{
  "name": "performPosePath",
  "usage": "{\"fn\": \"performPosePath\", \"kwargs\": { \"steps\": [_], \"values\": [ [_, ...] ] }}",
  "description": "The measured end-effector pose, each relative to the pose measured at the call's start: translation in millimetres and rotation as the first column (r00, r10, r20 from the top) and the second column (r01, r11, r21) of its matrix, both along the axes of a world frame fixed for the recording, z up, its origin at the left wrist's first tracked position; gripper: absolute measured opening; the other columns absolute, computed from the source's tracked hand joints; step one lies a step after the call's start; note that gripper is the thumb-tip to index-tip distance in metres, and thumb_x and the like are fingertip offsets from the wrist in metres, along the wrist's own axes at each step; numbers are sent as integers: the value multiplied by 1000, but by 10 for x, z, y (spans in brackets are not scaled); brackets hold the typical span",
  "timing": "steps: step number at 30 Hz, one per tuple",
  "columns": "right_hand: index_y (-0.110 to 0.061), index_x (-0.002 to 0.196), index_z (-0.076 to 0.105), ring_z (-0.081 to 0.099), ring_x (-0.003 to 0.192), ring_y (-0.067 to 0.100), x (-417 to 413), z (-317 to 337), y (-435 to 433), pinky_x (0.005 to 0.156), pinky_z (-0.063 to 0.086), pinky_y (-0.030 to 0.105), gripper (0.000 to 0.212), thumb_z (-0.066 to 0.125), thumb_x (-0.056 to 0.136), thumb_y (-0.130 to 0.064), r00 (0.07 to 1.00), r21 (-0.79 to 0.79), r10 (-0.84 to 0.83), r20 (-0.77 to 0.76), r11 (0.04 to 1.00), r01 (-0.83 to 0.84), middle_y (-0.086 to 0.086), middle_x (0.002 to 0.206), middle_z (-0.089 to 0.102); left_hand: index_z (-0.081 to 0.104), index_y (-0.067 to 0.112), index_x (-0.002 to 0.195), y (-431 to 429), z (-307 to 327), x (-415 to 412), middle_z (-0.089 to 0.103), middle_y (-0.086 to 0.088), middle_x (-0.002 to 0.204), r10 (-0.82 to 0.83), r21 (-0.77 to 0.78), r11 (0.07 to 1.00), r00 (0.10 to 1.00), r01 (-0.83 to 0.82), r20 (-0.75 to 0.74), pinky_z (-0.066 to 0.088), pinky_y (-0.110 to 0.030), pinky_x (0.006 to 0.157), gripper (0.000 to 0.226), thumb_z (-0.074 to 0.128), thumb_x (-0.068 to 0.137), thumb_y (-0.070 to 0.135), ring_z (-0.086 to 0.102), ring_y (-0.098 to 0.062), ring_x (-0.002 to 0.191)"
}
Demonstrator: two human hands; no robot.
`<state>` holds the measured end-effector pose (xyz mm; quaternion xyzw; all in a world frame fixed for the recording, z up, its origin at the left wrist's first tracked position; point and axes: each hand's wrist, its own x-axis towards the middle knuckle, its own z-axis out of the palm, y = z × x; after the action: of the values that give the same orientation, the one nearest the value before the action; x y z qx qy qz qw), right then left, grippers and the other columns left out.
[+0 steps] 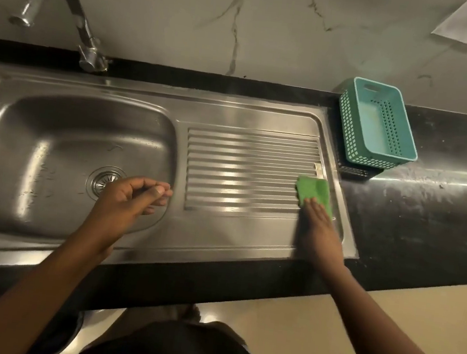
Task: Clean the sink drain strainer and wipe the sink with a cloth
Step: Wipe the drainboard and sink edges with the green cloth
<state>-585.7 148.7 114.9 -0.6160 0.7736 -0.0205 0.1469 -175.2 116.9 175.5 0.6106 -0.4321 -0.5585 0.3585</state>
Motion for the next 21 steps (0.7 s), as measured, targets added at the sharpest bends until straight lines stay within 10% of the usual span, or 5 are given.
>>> {"fn": "performPosePath", "kwargs": {
  "steps": [6,14,21],
  "values": [
    [-9,161,33,29,155,30,706,-194,-27,129,23,41,69,52,94,-1,973,-50,-224,46,973,226,12,168,31,78,16,111,423,-63,-26,84,-1,104,42,3,999,999,-42,4,59,-40,93,17,63,102,15,79,-20,102],
    [-13,161,31,23,157,36,2419,-67,97,124,29,51,65,51,101,-24,935,34,341,102,938,-345,11,170,27,78,17,108,626,68,-410,84,0,103,6,-14,1000,1000,-6,30,59,-39,92,16,64,101,14,78,-19,101],
    [-20,159,40,33,154,24,1583,-175,167,126,23,38,60,49,100,-19,841,-57,530,109,848,-527,1,167,38,77,19,108,704,192,-639,83,1,106,-59,-63,996,997,62,41,59,-40,93,17,62,102,15,77,-20,103]
  ]
}}
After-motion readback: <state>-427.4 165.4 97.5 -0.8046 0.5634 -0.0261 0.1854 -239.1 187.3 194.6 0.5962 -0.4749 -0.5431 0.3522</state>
